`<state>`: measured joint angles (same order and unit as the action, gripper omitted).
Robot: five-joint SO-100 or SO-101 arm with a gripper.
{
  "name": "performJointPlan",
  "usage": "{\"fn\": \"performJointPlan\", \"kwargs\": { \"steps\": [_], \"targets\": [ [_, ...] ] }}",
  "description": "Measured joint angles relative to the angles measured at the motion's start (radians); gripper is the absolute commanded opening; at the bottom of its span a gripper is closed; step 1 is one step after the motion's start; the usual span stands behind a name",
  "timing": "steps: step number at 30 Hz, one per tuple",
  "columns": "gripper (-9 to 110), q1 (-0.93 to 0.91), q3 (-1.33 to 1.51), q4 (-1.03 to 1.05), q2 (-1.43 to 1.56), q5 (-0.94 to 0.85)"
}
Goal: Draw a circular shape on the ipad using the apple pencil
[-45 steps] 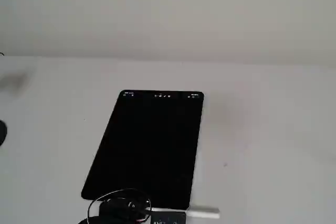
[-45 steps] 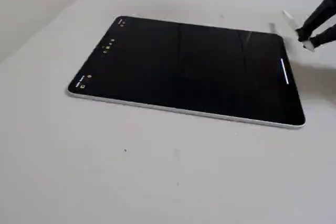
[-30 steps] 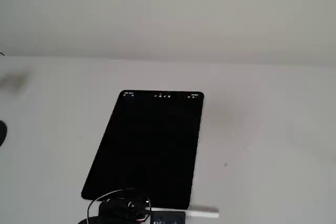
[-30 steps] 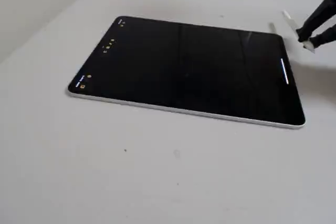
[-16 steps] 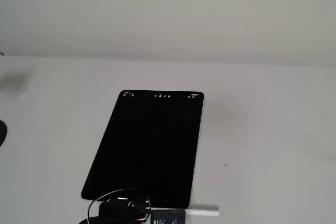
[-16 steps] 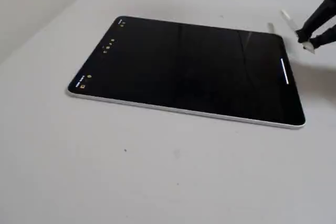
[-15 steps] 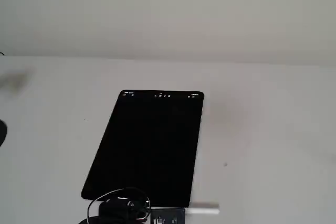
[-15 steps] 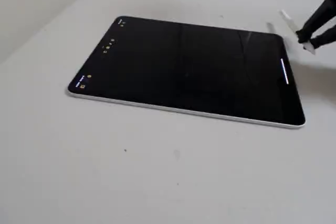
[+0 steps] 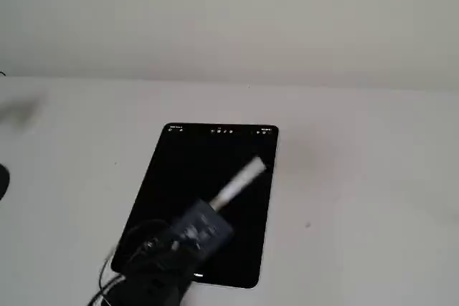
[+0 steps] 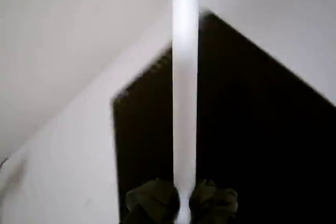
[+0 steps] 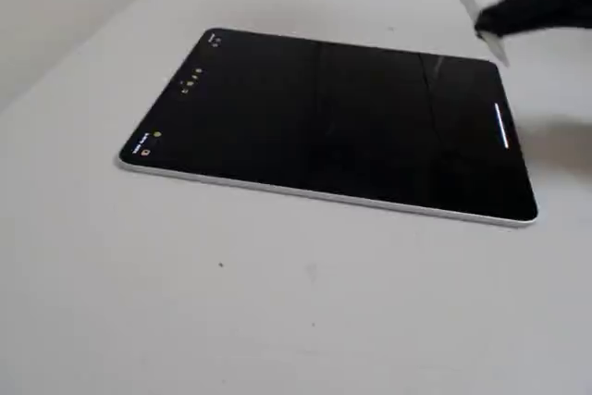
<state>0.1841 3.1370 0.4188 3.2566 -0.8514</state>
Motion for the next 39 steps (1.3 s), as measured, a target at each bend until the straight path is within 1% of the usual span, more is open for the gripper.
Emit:
{"fn": "performJointPlan", "kwargs": {
  "steps": [6, 10, 13, 17, 20, 24, 34, 39],
  "targets": [
    [0, 0.034, -0.006, -0.529, -0.383, -0.144],
    [0, 0.018, -0.14, -0.988, -0.887, -0.183],
    [0, 0.005, -0.27, -1.295, -1.287, -0.219],
    [0, 0.003, -0.417, -1.511, -1.672, -0.261],
    [0, 0.003, -0.565, -1.578, -1.902, -0.293],
    [0, 0.011, -0.683, -1.606, -2.057, -0.319],
    [0, 0.026, -0.857, -1.62, -2.246, -0.368],
    [0, 0.031, -0.89, -1.632, -2.269, -0.383]
  ]
}}
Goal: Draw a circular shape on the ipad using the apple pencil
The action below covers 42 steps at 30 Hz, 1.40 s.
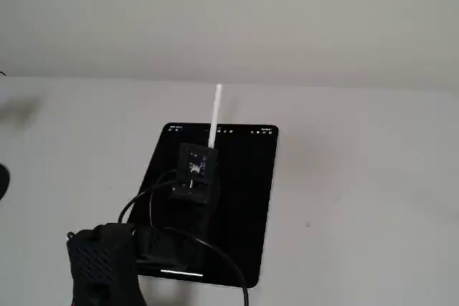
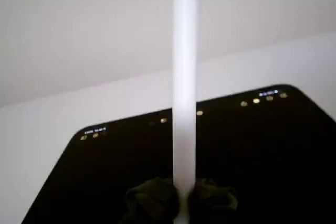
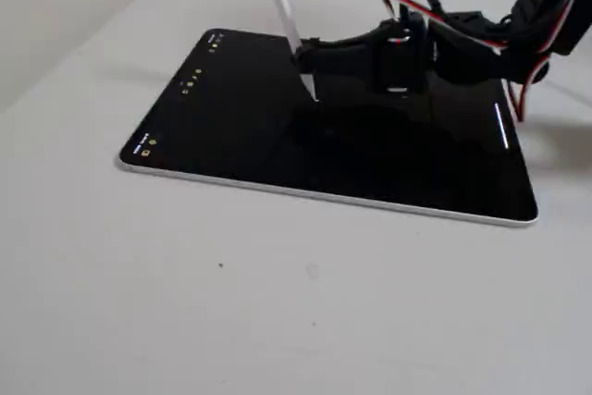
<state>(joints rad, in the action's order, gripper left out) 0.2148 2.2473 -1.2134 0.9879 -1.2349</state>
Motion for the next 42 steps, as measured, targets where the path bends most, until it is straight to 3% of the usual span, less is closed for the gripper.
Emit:
{"fn": "performJointPlan", "kwargs": {
  "steps": [22, 32, 42],
  "targets": [
    [0, 0.101, 0.109, -0.124, -0.012, -0.057],
    [0, 0.091, 0.262, -0.241, 0.008, -0.106],
    [0, 0.011, 0.221, -0.302, -0.051, -0.135]
  ]
}}
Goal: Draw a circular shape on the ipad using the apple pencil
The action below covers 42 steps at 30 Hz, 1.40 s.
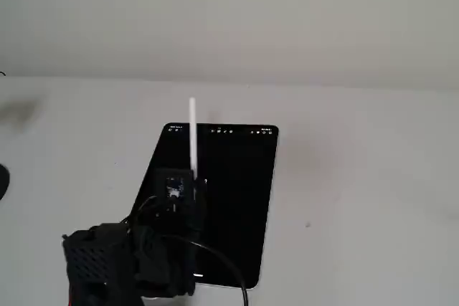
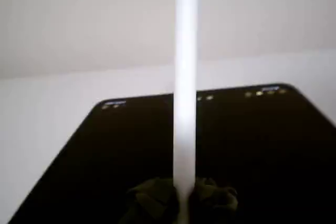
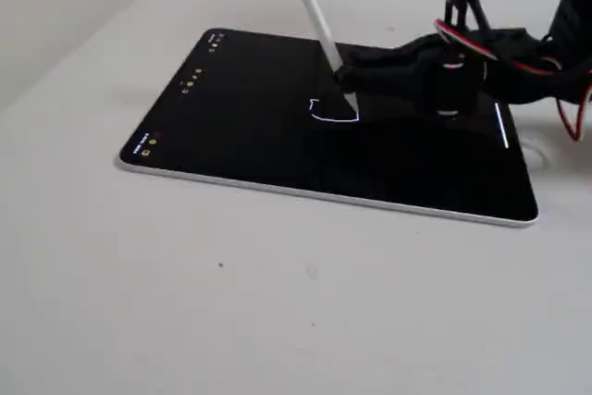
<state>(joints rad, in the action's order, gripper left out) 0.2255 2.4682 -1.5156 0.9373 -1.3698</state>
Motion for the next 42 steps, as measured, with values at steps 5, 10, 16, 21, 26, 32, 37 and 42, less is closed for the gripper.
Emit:
{"fn": "performJointPlan", "kwargs": {
  "steps": [5, 10, 16, 21, 26, 32, 37, 42],
  "targets": [
    [0, -0.02, -0.089, -0.018, -0.066, -0.018],
    [0, -0.02, -0.16, -0.018, -0.104, -0.021],
    [0, -0.008, -0.224, -0.015, -0.132, -0.031],
    [0, 0.008, -0.25, -0.011, -0.132, -0.031],
    [0, 0.023, -0.262, -0.011, -0.15, -0.031],
    [0, 0.034, -0.267, -0.002, -0.15, -0.031],
    [0, 0.052, -0.275, -0.002, -0.16, -0.031],
    [0, 0.072, -0.278, -0.003, -0.167, -0.031]
  ]
}}
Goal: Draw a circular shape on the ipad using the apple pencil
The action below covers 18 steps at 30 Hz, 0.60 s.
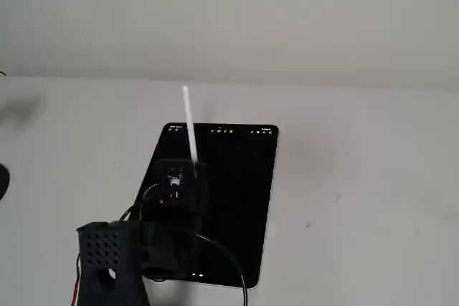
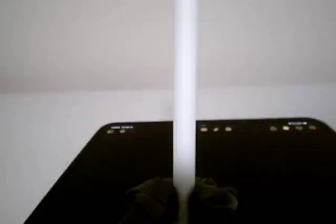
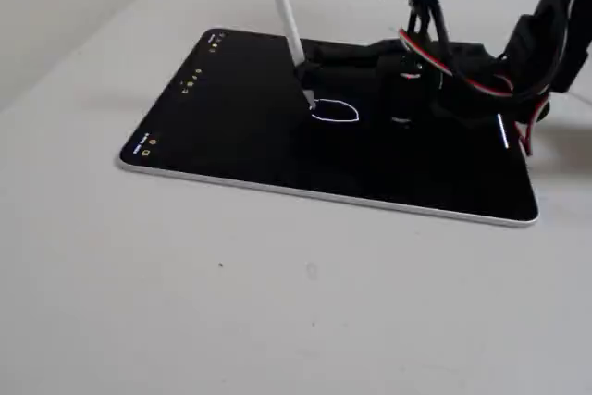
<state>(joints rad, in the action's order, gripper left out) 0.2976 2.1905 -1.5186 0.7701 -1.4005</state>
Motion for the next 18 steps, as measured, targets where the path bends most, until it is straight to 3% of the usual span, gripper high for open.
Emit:
{"fn": "performJointPlan", "kwargs": {
  "steps": [14, 18],
  "targets": [
    [0, 0.011, 0.003, -0.003, 0.002, -0.006],
    [0, -0.006, 0.041, 0.025, 0.064, 0.066]
  ]
}}
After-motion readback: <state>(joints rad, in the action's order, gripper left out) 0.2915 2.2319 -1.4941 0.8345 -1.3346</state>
